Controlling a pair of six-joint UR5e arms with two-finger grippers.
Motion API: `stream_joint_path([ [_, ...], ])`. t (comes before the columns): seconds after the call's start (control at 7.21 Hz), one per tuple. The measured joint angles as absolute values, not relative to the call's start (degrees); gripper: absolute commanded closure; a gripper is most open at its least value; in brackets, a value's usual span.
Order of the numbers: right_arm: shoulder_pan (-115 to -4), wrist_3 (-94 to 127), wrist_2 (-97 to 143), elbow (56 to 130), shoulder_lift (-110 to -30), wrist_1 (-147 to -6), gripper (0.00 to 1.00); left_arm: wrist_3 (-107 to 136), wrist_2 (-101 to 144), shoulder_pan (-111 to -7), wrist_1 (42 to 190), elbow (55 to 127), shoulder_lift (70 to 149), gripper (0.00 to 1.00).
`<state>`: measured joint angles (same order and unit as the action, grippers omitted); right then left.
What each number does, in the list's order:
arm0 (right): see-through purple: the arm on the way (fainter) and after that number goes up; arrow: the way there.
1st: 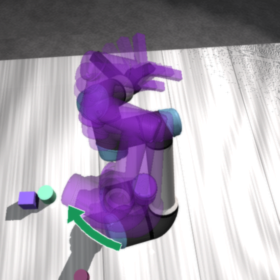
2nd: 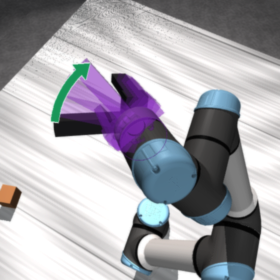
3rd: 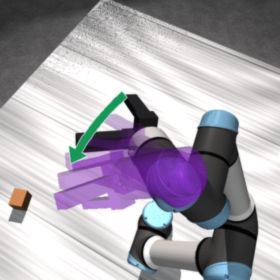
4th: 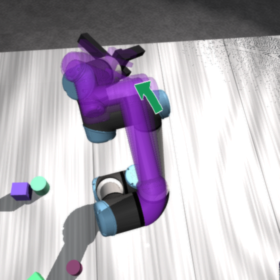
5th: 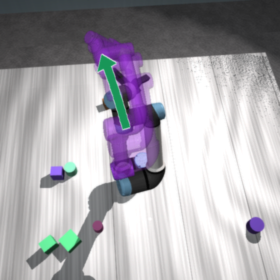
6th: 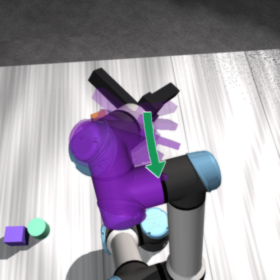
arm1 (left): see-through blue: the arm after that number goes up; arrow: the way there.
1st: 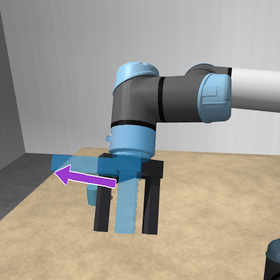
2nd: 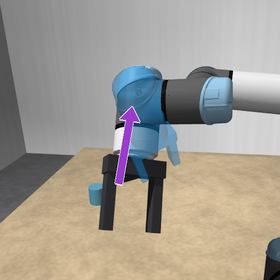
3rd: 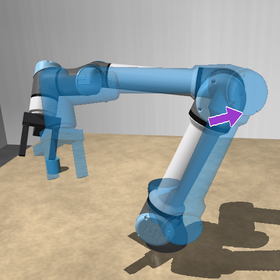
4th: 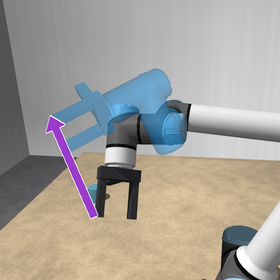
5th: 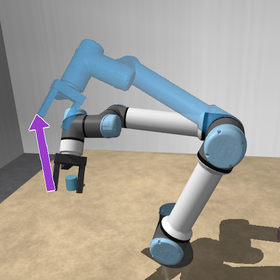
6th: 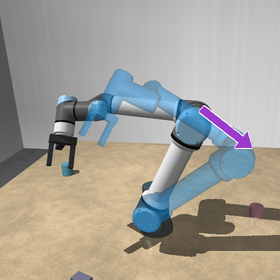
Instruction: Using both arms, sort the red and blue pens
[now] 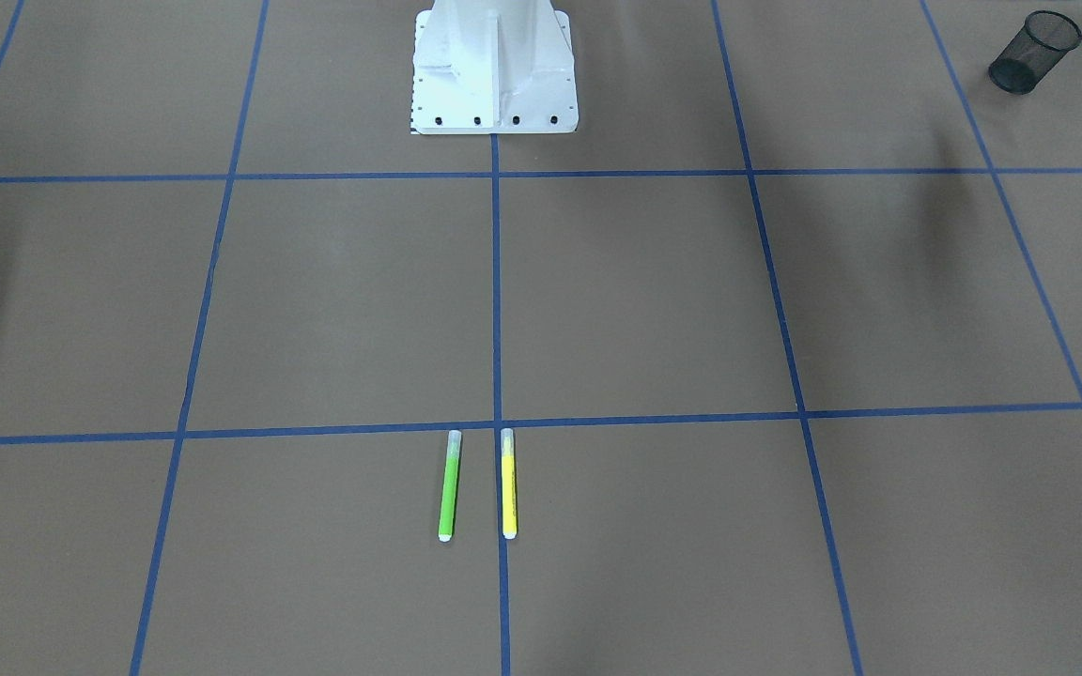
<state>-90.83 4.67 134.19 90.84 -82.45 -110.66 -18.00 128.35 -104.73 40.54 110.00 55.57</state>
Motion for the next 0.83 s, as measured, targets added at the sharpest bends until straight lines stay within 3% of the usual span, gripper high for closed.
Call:
stream_joint_path([
  [0.83,-89.6,4.8,135.9,91.2,-82.0,-110.7,0.01,-20.4,133.1,-105.9,32.0,102.4,56.9,1.00],
])
